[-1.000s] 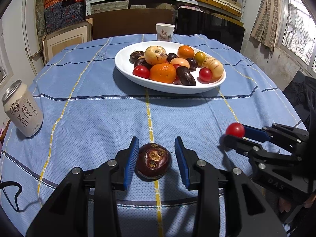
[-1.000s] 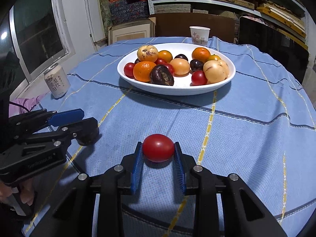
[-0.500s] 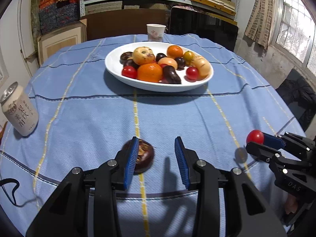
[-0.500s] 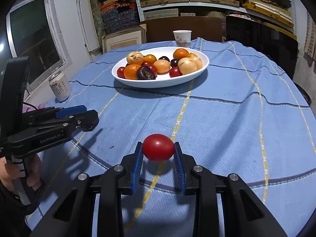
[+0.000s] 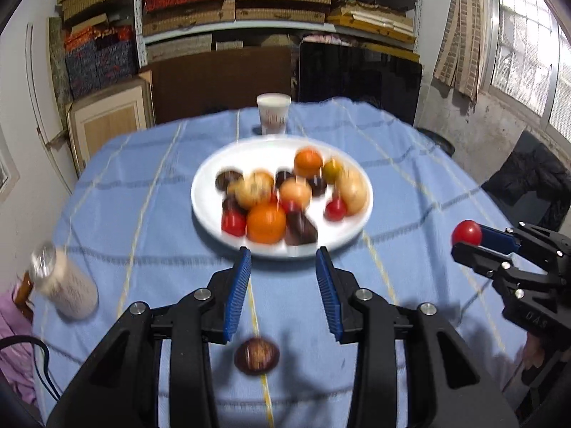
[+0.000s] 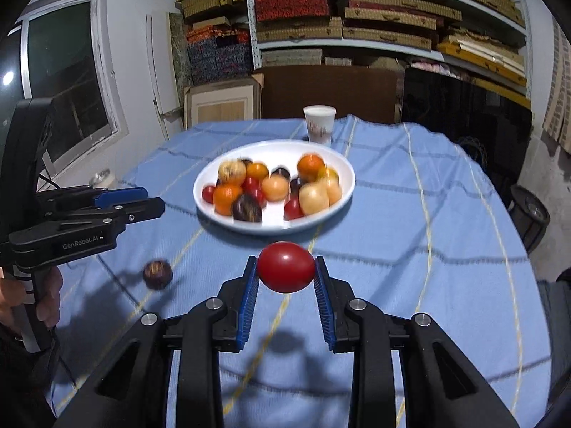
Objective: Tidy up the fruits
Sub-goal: 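Grasp the brown carved fruit with the left tool while the right tool grasps the red tomato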
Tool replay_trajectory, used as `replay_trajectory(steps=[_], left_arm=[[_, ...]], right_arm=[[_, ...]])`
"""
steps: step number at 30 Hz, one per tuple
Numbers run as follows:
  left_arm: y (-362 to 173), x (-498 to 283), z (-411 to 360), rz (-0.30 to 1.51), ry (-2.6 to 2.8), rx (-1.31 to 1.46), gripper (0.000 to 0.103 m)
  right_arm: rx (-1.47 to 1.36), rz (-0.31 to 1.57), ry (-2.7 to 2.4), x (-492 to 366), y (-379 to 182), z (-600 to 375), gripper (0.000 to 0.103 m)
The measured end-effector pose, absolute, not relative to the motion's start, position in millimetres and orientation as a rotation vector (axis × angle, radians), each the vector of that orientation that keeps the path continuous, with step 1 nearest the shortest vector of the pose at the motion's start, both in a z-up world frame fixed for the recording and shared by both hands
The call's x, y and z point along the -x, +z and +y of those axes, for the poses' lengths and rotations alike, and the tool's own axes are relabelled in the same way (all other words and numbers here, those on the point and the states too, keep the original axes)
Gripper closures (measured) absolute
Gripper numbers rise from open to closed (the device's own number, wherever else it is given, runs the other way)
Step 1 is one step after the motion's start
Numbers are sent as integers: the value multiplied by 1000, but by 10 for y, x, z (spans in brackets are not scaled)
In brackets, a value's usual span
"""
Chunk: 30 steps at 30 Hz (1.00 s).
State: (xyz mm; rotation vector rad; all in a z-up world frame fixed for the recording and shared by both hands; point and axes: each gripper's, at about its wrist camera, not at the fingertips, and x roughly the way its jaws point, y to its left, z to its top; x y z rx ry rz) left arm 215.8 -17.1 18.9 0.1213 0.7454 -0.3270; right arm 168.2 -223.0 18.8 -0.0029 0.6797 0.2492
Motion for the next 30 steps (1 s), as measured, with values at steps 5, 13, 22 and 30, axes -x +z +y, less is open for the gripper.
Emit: replay_trajectory(steps=[5, 13, 22, 30], left_arm=[[398, -2556, -317, 718, -316, -148, 66], [-129, -2251, 4, 838, -354, -154, 62], [-847, -1965, 142, 913, -267, -223, 36], [-714, -1868, 103, 879, -348, -150, 65]], right_arm=[[24, 652, 272, -2166, 408, -2127, 72], [-17, 686, 351, -2025, 128, -2042, 72], [-74, 808, 337, -1776, -426, -2089, 72], [-82, 794, 330, -1639, -396, -2148, 72]])
